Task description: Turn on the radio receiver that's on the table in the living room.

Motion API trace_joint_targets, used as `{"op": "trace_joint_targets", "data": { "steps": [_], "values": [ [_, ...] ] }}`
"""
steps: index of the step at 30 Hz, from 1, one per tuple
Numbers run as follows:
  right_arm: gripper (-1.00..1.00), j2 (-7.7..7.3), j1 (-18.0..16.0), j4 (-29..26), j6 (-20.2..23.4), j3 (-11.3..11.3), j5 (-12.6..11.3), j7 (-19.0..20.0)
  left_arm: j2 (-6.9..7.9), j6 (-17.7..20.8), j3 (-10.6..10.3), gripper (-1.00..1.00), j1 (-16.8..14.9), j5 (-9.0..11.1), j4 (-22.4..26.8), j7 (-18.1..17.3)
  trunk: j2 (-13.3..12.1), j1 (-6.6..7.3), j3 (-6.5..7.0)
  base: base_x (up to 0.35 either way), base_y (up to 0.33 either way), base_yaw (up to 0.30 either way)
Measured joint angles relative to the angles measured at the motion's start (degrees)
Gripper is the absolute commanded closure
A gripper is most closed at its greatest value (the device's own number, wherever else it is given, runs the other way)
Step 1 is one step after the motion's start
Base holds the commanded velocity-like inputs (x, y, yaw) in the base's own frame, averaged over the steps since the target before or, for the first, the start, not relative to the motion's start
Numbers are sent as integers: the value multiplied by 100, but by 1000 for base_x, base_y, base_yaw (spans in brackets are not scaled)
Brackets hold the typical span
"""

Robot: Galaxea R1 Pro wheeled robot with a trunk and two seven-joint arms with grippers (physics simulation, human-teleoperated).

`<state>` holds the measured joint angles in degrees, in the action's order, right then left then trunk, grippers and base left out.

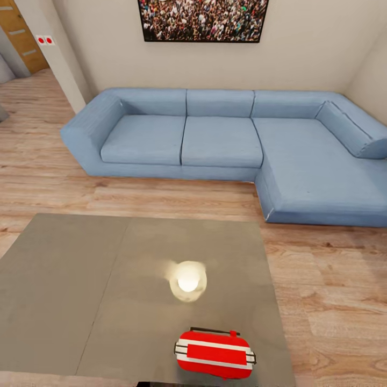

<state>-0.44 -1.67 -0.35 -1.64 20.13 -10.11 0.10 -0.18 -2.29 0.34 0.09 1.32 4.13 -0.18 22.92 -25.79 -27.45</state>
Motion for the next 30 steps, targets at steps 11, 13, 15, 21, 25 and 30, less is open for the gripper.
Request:
{"op": "trace_joint_targets", "data": {
  "steps": [11, 13, 15, 21, 25, 30],
  "values": [
    [-100, 0, 0, 0, 6, 2, 0, 6, -6, 0, 1, -100, 0, 0, 0, 0, 0, 0, -100, 0, 0, 0],
    [-100, 0, 0, 0, 6, 5, 0, 7, -7, 0, 0, -100, 0, 0, 0, 0, 0, 0, -119, 0, 0, 0],
    [-100, 4, 0, 0, 6, 4, 0, 6, -6, 0, -2, -100, 0, 0, 0, 0, 0, 0, -137, 0, 0, 0],
    [-100, 8, 0, 0, 6, 7, 0, 2, -8, 0, -2, -100, 0, 1, 0, 0, 0, 0, -192, 0, 0, 0],
    [-100, 1, 0, 0, 6, 5, 0, 5, -6, 0, -1, -100, 0, 0, 0, 0, 0, 0, -228, 0, 0, 0],
    [-100, 0, 0, 0, 6, 2, 0, 2, -7, 0, -1, -100, 0, 0, 0, 0, 0, 0, -274, 0, 0, 0]
  ]
}}
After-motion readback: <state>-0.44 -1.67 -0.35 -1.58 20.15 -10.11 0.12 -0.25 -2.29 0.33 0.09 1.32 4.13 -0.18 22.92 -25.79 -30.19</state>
